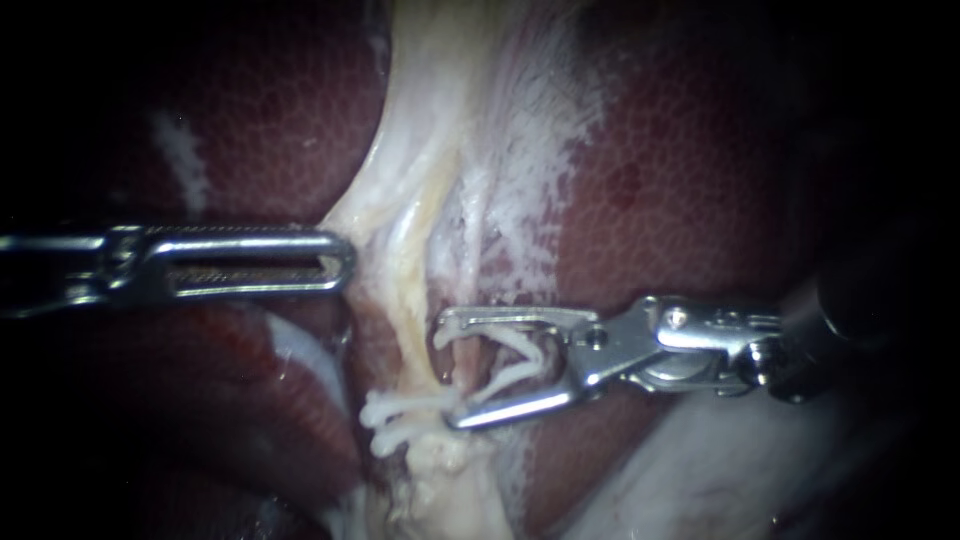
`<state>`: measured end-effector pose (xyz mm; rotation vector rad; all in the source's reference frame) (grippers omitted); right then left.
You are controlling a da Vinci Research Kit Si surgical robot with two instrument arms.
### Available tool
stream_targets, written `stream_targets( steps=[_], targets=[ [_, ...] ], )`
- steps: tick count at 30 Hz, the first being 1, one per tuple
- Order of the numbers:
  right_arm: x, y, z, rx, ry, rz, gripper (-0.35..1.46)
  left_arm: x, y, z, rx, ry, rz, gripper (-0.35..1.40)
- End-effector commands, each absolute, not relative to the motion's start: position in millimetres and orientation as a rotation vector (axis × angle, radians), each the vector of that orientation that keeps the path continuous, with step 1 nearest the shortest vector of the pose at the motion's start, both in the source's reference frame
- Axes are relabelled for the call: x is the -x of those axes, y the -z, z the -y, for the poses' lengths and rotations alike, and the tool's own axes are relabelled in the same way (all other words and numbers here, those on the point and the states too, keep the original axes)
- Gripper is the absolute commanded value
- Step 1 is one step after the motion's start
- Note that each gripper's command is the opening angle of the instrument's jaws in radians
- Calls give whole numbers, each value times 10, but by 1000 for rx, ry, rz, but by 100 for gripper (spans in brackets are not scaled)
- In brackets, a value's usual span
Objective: Clipping third clip left tube
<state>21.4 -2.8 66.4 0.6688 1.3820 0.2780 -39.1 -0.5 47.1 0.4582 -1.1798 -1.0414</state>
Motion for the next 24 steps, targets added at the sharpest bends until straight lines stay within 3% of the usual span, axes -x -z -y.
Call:
stream_targets(
  steps=[1,24],
  targets=[
    [-216,-665,28,-669,-278,-1382,60,391,-471,5,-458,1041,1180,-35],
    [-250,-632,47,-814,-228,-1394,58,390,-473,5,-458,1040,1180,-35]
  ],
)
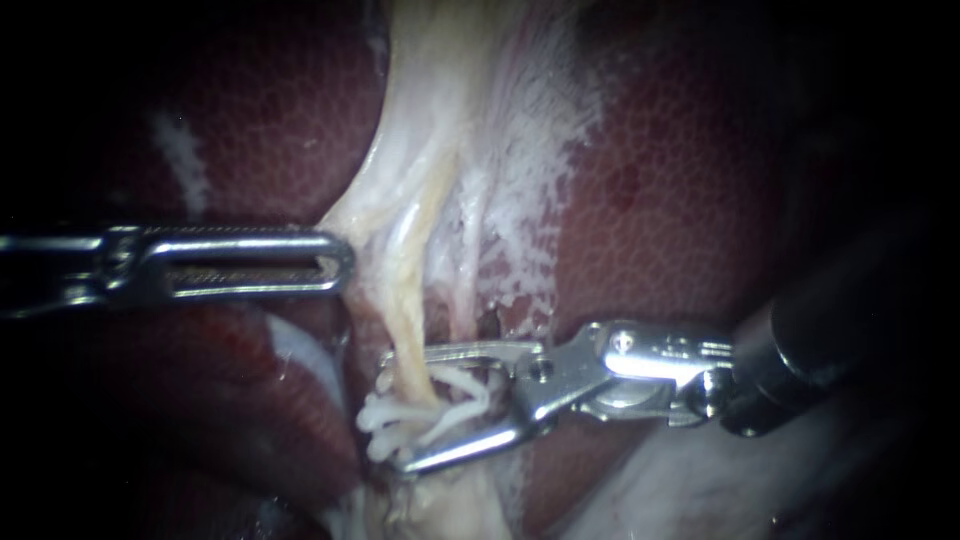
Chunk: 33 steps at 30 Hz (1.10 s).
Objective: Clipping third clip left tube
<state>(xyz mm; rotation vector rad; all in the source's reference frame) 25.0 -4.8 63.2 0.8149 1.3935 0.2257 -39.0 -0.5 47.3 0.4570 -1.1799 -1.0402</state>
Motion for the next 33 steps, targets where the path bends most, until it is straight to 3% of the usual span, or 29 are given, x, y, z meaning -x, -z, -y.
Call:
stream_targets(
  steps=[1,20,27,29,32,33],
  targets=[
    [-252,-632,46,-813,-229,-1393,58,390,-474,5,-458,1040,1180,-35],
    [-264,-599,-27,-827,-256,-1407,53,393,-475,7,-455,1040,1180,-35],
    [-263,-597,-33,-829,-252,-1410,49,393,-476,8,-454,1040,1180,-35],
    [-262,-599,-33,-829,-250,-1410,31,393,-476,8,-454,1040,1180,-35],
    [-257,-606,-35,-872,-293,-1390,-35,393,-476,8,-454,1040,1180,-35],
    [-255,-608,-36,-872,-293,-1390,-35,393,-476,8,-454,1040,1180,-35]
  ],
)
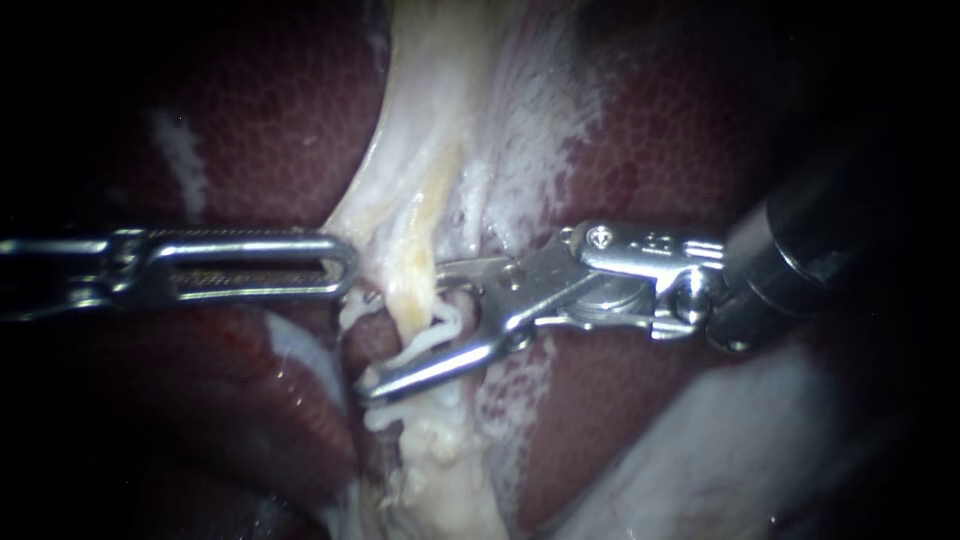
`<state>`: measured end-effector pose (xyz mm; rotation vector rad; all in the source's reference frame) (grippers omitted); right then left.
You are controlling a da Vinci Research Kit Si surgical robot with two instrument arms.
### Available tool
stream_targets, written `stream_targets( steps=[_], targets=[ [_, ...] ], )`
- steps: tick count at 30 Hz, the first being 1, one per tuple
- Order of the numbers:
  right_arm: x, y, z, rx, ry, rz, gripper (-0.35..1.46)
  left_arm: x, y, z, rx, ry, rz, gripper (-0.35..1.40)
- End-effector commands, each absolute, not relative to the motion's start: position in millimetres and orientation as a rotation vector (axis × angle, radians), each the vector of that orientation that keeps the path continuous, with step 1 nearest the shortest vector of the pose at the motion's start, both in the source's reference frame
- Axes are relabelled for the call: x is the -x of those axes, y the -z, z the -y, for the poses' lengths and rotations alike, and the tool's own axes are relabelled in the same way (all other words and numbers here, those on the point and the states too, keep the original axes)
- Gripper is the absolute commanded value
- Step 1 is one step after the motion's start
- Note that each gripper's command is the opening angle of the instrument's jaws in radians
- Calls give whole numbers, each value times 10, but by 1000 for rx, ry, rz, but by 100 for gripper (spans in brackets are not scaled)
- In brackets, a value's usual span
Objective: Clipping third clip left tube
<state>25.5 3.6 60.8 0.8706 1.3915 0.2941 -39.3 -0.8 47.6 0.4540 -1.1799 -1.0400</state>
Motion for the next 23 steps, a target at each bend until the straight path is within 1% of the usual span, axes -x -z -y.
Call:
stream_targets(
  steps=[1,8,23],
  targets=[
    [-254,-611,-37,-871,-292,-1390,-35,393,-476,8,-454,1040,1180,-35],
    [-255,-630,-25,-871,-290,-1385,-35,393,-476,8,-454,1040,1180,-35],
    [-257,-630,-21,-874,-291,-1383,-35,394,-477,8,-454,1040,1180,-35]
  ],
)
